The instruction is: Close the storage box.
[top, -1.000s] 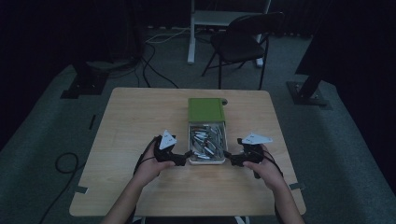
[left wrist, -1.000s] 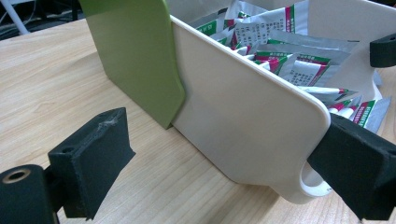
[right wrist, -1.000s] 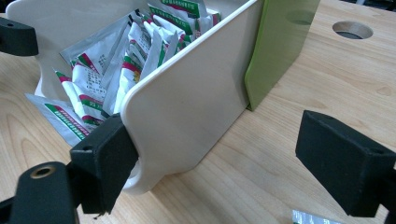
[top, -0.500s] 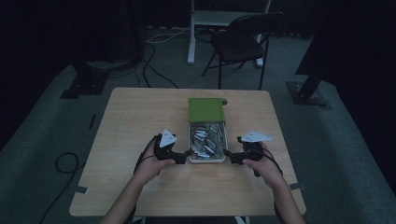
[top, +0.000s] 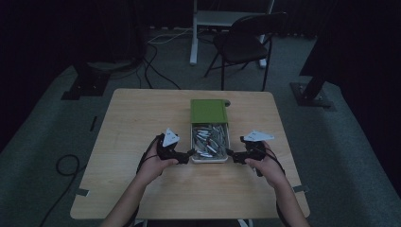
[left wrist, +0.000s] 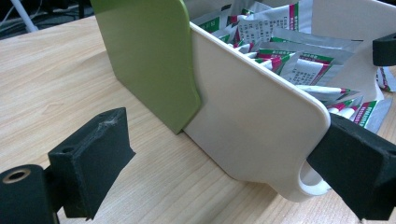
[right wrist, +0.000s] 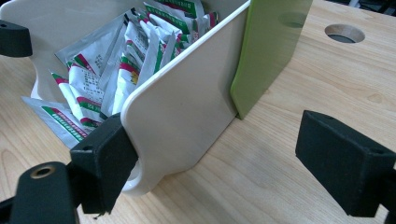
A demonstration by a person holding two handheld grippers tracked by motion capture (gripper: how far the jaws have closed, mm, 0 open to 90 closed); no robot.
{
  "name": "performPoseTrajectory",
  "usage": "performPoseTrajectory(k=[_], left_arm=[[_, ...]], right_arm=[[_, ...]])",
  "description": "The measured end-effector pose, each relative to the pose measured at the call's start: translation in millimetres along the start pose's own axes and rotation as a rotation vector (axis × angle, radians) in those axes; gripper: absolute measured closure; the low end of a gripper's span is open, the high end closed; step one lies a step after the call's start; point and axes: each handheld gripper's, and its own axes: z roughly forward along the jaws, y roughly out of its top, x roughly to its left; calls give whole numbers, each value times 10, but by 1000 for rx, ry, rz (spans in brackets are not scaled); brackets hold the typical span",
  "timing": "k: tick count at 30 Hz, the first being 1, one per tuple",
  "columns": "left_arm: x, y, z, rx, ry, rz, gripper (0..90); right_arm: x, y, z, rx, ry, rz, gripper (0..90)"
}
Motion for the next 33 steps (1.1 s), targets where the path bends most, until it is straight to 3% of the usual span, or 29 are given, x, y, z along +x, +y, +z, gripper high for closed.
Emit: performPoseTrajectory(k=[6,33], left_arm=[[1,16,10,7,0,6,81],[127,80,92,-4,10,-44,81]], right_arm=[[-16,9,10,0,-1,3,135],[-71,133,106,-12,-18,23,137]])
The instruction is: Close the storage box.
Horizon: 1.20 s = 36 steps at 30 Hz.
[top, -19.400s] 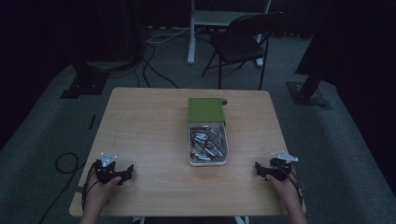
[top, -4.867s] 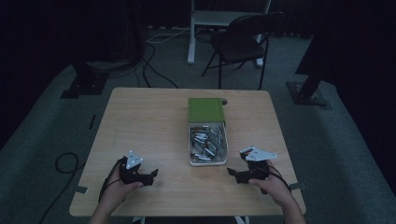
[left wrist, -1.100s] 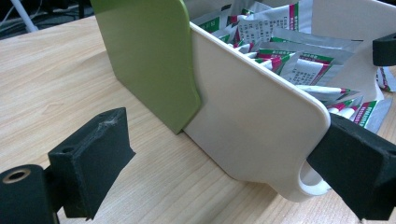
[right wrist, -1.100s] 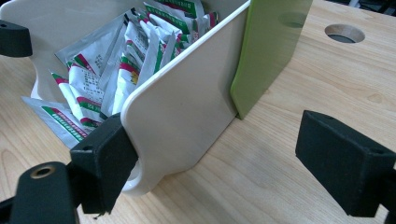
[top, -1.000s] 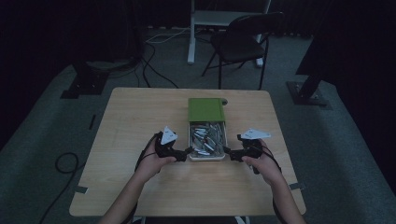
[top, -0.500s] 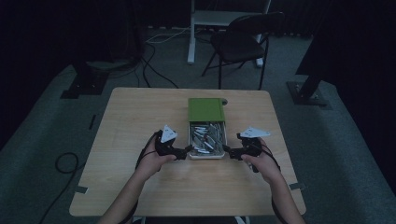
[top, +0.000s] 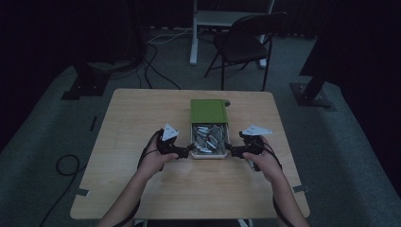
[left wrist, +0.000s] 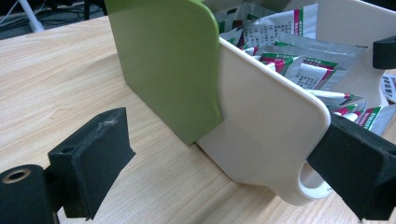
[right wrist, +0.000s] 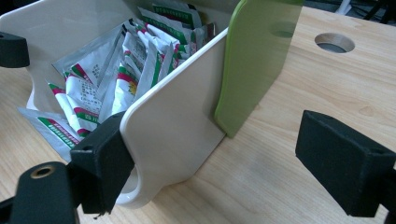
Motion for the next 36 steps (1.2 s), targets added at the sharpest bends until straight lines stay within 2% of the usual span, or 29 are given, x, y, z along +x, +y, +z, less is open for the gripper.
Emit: performPoseTrajectory(k=[2,9,17,25,33,36], left_arm=[[-8,11,7,4,5,14,81],[8,55,21,8,25,23,81],[28,68,69,10,18,7,81],[68,91,99,4,36,0,81],[98,104,136,-3,43,-1,81],[116,109,155,-7,46,-13,81]], right_arm=[[-2,9,0,2,-5,-1,138],[-32,40,27,-3,-16,19,138],[-73,78,65,-5,-43,33,138],[-92,101,106,-10,-43,55,139],[-113,124,152,-24,-64,78,139],[-126,133,174,-28,-68,91,138]])
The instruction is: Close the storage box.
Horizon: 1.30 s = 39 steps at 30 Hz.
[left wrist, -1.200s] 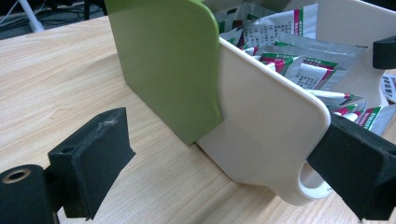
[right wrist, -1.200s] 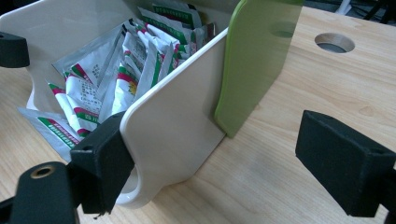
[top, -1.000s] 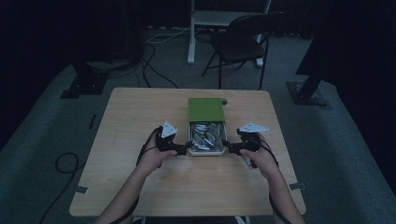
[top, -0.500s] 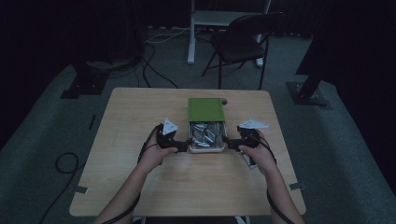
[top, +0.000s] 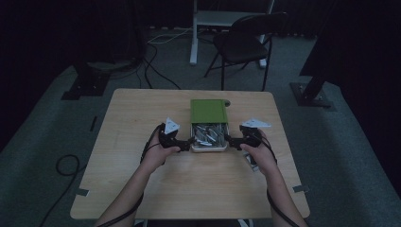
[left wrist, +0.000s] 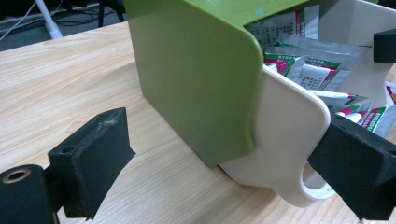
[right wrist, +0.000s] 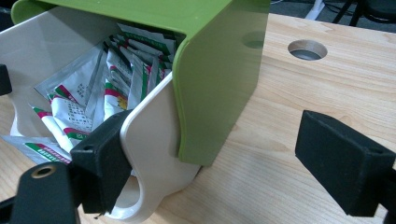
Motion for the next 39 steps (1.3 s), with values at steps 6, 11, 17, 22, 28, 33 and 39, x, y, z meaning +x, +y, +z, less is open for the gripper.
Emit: performPoseTrajectory(k=[6,11,17,22,28,33,39], left_arm=[[24,17,26,-1,8,-5,81],[44,22,44,-2,12,-19,81],[55,44,73,-7,30,-11,81],[75,58,103,-12,38,-17,81],[93,71,129,-16,49,-20,81],[107,88,151,-13,56,-31,81],[121,108,164,-9,73,-25,81]], right_arm=[[-5,22,38,-5,-13,9,138],[-9,41,65,-7,-27,16,138],[-6,70,102,-11,-54,19,138],[-20,81,132,-17,-66,37,138],[-20,110,165,-13,-90,38,137],[-20,125,185,-15,-107,46,137],[-16,135,211,-18,-118,54,136]])
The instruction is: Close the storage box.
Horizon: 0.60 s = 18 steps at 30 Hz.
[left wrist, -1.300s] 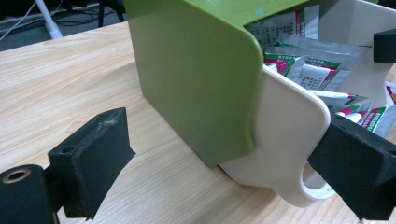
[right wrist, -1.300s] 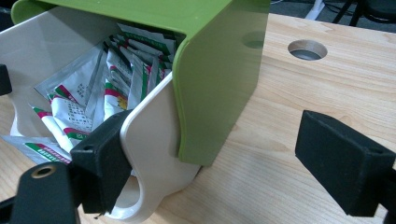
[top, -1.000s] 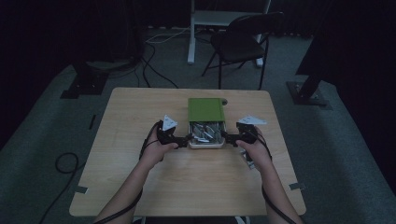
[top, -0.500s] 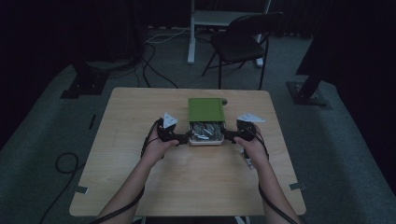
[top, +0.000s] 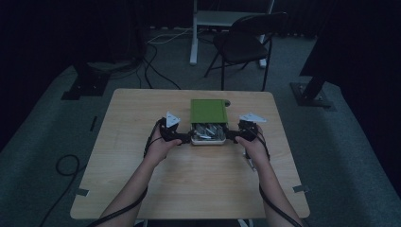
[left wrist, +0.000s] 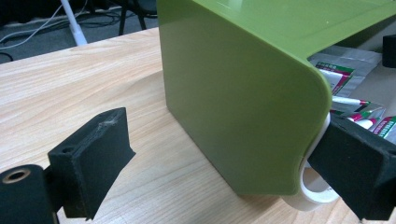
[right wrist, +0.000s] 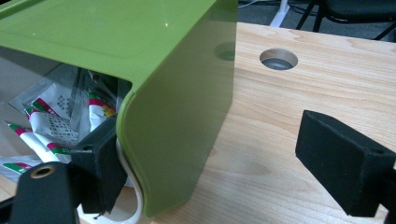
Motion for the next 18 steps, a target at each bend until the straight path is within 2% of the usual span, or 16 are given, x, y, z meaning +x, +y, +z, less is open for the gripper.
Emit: performPoseTrajectory(k=[5,8,15,18], left_arm=[[22,-9,11,-5,4,-21,81],[18,-2,4,-1,4,-9,81],[-39,72,-64,-32,-37,-12,81],[-55,91,-85,-43,-53,-28,82]], right_arm=[[13,4,19,-1,-1,3,135],[25,14,14,-4,-4,-8,142],[91,84,-51,-33,17,6,138],[103,94,-74,-34,26,16,136]])
